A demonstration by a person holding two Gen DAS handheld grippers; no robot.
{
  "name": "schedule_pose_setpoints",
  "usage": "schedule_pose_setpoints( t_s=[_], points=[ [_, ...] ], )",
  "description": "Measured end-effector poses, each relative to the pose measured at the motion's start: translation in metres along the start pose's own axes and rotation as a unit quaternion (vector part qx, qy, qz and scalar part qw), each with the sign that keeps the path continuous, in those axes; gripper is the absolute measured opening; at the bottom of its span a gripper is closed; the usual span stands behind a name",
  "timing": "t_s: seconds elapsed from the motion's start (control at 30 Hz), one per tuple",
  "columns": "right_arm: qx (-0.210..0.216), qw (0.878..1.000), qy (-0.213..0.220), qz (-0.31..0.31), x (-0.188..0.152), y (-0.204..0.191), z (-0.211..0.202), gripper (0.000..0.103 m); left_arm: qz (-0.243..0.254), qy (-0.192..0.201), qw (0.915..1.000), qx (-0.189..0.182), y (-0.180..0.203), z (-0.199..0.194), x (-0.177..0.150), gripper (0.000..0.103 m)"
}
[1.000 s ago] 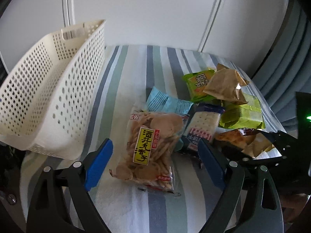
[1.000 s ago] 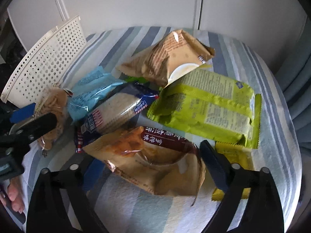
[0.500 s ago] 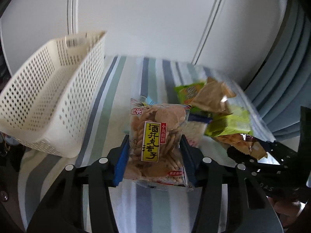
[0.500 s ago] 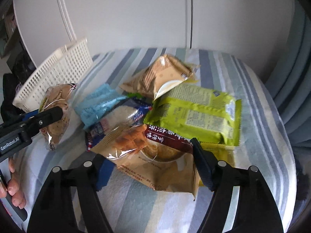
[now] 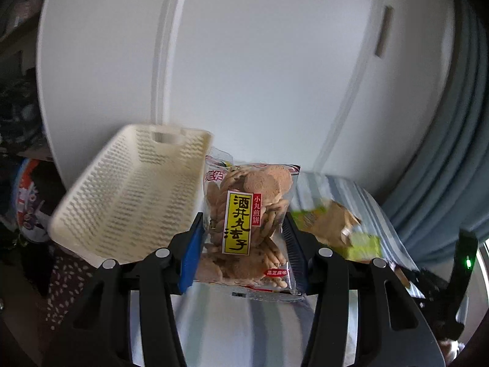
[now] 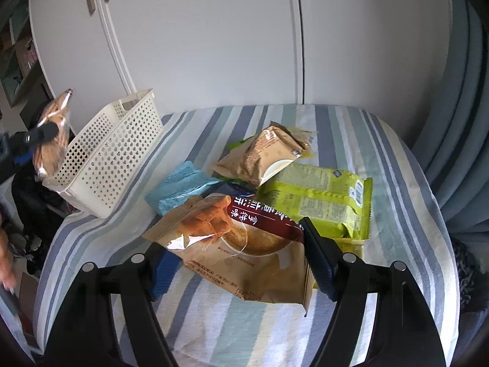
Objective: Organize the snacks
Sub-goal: 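Carry both bags to the white basket and release them inside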
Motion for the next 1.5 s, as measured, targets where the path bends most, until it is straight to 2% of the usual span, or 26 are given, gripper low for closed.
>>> schedule_pose_setpoints(
  t_s=[0.23, 0.3, 0.33, 0.37, 0.47, 0.63, 0.93, 1.13, 1.5],
  points=[
    [0.0, 1.0, -0.009, -0.004, -0.002, -0.008, 0.01, 0.073, -0.038, -0.011, 0.9975, 0.058, -0.05, 0.03, 0.009, 0.053],
    [-0.001, 1.0, -0.01, -0.006, -0.002, -0.011, 0.012, 0.073, -0.044, -0.019, 0.9967, 0.065, -0.061, 0.038, 0.007, 0.065],
    [-0.001, 1.0, -0.01, -0.007, -0.001, -0.012, 0.013, 0.073, -0.055, -0.021, 0.996, 0.066, -0.067, 0.041, 0.005, 0.085],
    [0.0, 1.0, -0.009, -0.007, 0.0, -0.013, 0.013, 0.073, -0.063, -0.02, 0.9955, 0.067, -0.074, 0.041, 0.004, 0.096],
    [0.002, 1.0, -0.006, -0.013, 0.006, -0.02, 0.014, 0.073, -0.081, -0.007, 0.9949, 0.06, -0.085, 0.036, 0.0, 0.096],
    [0.021, 0.999, 0.007, -0.032, 0.025, -0.048, 0.015, 0.073, -0.065, 0.004, 0.9947, 0.08, -0.092, 0.024, -0.008, 0.097],
    [0.085, 0.991, 0.034, -0.096, 0.081, -0.144, 0.042, 0.073, -0.006, 0.012, 0.9929, 0.118, -0.095, -0.013, -0.046, 0.1],
    [0.115, 0.984, 0.028, -0.13, 0.107, -0.204, 0.074, 0.074, -0.028, -0.006, 0.9933, 0.112, -0.109, -0.025, -0.073, 0.1],
    [0.094, 0.985, -0.016, -0.146, 0.128, -0.248, 0.157, 0.074, -0.021, -0.015, 0.9913, 0.129, -0.123, -0.026, -0.094, 0.1]
  ],
)
Point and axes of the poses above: each gripper's, at about its wrist camera, not at the fingertips, and z roughly the way its jaws point, y to its right, x to its top, the point moved 1 cm from there along z, roughly the way its jaws point, and after that the axes turned 8 degrees about x, right-handed, at the moved point
